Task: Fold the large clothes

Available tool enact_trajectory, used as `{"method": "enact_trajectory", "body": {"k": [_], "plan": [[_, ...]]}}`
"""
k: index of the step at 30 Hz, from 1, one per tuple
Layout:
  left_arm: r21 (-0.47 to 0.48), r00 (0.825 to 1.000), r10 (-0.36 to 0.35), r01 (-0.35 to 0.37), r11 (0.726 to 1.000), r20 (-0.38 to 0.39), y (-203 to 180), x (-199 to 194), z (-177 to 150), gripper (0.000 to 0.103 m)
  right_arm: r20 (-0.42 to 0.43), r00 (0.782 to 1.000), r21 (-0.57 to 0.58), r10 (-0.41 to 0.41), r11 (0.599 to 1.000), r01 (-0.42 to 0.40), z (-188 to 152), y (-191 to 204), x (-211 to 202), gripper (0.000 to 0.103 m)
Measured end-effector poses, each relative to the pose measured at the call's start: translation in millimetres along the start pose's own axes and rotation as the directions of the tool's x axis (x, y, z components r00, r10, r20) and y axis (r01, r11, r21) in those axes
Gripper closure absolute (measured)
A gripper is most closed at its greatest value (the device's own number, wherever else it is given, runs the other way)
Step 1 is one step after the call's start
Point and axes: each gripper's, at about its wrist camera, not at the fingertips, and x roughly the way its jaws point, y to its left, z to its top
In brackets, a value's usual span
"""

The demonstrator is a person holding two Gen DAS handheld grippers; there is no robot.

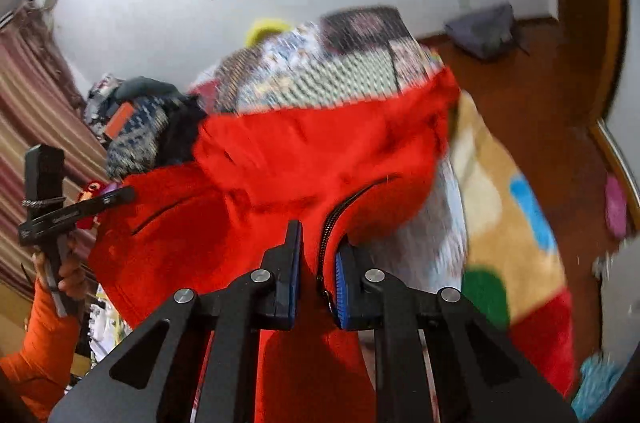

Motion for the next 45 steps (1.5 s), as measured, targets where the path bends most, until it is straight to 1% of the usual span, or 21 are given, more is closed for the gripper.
{"method": "enact_trajectory", "body": {"k": [4, 7, 10, 13, 16, 18, 19, 20, 23, 24, 27, 29, 31, 32, 33, 34, 35, 36, 39, 42, 45], "plan": [[-0.038, 0.997, 0.036, -0.034, 0.999, 0.073, 15.8, -6.3, 49.2, 0.1, 0.082, 0.995, -0.05, -0.055, 0.997, 0.059, 43.0, 6.4, 3.1, 0.09], [-0.077, 0.987, 0.112, -0.104, 0.992, 0.116, 33.2, 0.7, 79.3, 0.1, 0.11, 0.991, 0.003, -0.08, 0.997, 0.08, 74.3, -9.3, 14.4, 0.09], [-0.104, 0.968, 0.207, -0.194, 0.975, 0.139, 51.7, 17.5, 104.9, 0.1, 0.126, 0.978, 0.069, -0.163, 0.985, 0.155, 99.0, -33.1, 37.0, 0.09], [-0.134, 0.929, 0.34, -0.322, 0.937, 0.146, 75.7, 46.1, 126.3, 0.1, 0.099, 0.96, 0.148, -0.263, 0.957, 0.247, 118.5, -66.3, 76.9, 0.091], [-0.164, 0.899, 0.421, -0.4, 0.902, 0.124, 99.6, 75.5, 137.3, 0.1, 0.038, 0.951, 0.22, -0.307, 0.931, 0.292, 126.8, -93.6, 112.0, 0.09], [-0.17, 0.844, 0.524, -0.503, 0.847, 0.115, 115.7, 92.8, 141.0, 0.1, 0.004, 0.935, 0.212, -0.354, 0.914, 0.345, 128.2, -101.9, 131.4, 0.09], [-0.169, 0.833, 0.544, -0.524, 0.835, 0.102, 124.2, 100.7, 143.4, 0.1, -0.009, 0.933, 0.205, -0.361, 0.912, 0.355, 127.8, -105.9, 139.3, 0.09], [-0.176, 0.835, 0.545, -0.526, 0.832, 0.079, 135.0, 108.9, 144.7, 0.1, -0.023, 0.929, 0.2, -0.369, 0.909, 0.366, 127.0, -108.5, 145.7, 0.09], [-0.211, 0.874, 0.485, -0.469, 0.857, 0.026, 157.4, 122.6, 138.8, 0.1, -0.049, 0.924, 0.158, -0.38, 0.91, 0.383, 126.4, -104.9, 153.7, 0.088], [-0.208, 0.877, 0.481, -0.466, 0.86, 0.022, 158.2, 125.1, 137.5, 0.1, -0.057, 0.92, 0.144, -0.388, 0.908, 0.392, 128.3, -103.6, 150.7, 0.088], [-0.158, 0.878, 0.478, -0.468, 0.87, 0.031, 144.3, 125.0, 131.4, 0.1, -0.107, 0.916, 0.108, -0.388, 0.911, 0.398, 132.4, -97.5, 144.6, 0.082], [-0.113, 0.891, 0.453, -0.448, 0.887, 0.026, 129.3, 124.1, 126.4, 0.099, -0.128, 0.917, 0.101, -0.378, 0.915, 0.391, 135.7, -96.6, 137.2, 0.078], [-0.074, 0.909, 0.415, -0.413, 0.908, 0.024, 109.7, 120.1, 120.7, 0.096, -0.1, 0.918, 0.087, -0.384, 0.916, 0.393, 136.5, -90.1, 121.1, 0.075], [-0.053, 0.914, 0.405, -0.403, 0.914, 0.024, 100.2, 117.7, 118.4, 0.092, -0.074, 0.917, 0.081, -0.391, 0.915, 0.396, 136.9, -86.5, 113.0, 0.071], [-0.034, 0.916, 0.4, -0.399, 0.916, 0.025, 91.7, 116.2, 116.4, 0.083, -0.045, 0.917, 0.075, -0.397, 0.914, 0.399, 136.4, -81.8, 103.5, 0.068], [-0.01, 0.922, 0.386, -0.386, 0.923, 0.028, 82.4, 114.8, 113.7, 0.075, -0.023, 0.917, 0.074, -0.399, 0.914, 0.4, 136.1, -78.3, 98.0, 0.061], [0.005, 0.927, 0.374, -0.374, 0.927, 0.032, 74.7, 112.2, 110.6, 0.06, 0.001, 0.919, 0.074, -0.395, 0.916, 0.394, 135.2, -74.0, 90.0, 0.054], [0.017, 0.932, 0.362, -0.362, 0.932, 0.039, 66.3, 109.1, 106.6, 0.051, 0.03, 0.925, 0.072, -0.379, 0.924, 0.376, 132.4, -69.1, 78.3, 0.052], [0.063, 0.941, 0.337, -0.339, 0.939, 0.033, 46.4, 106.6, 96.3, 0.05, 0.058, 0.938, 0.044, -0.342, 0.939, 0.34, 127.2, -58.8, 66.0, 0.052], [0.112, 0.95, 0.311, -0.308, 0.945, -0.014, 30.0, 115.4, 83.8, 0.05, 0.03, 0.95, 0.005, -0.311, 0.95, 0.311, 116.2, -52.0, 63.2, 0.052], [0.153, 0.947, 0.315, -0.302, 0.941, -0.067, 21.4, 133.9, 73.9, 0.05, -0.009, 0.954, -0.034, -0.301, 0.953, 0.301, 102.0, -47.5, 71.2, 0.052]]}}
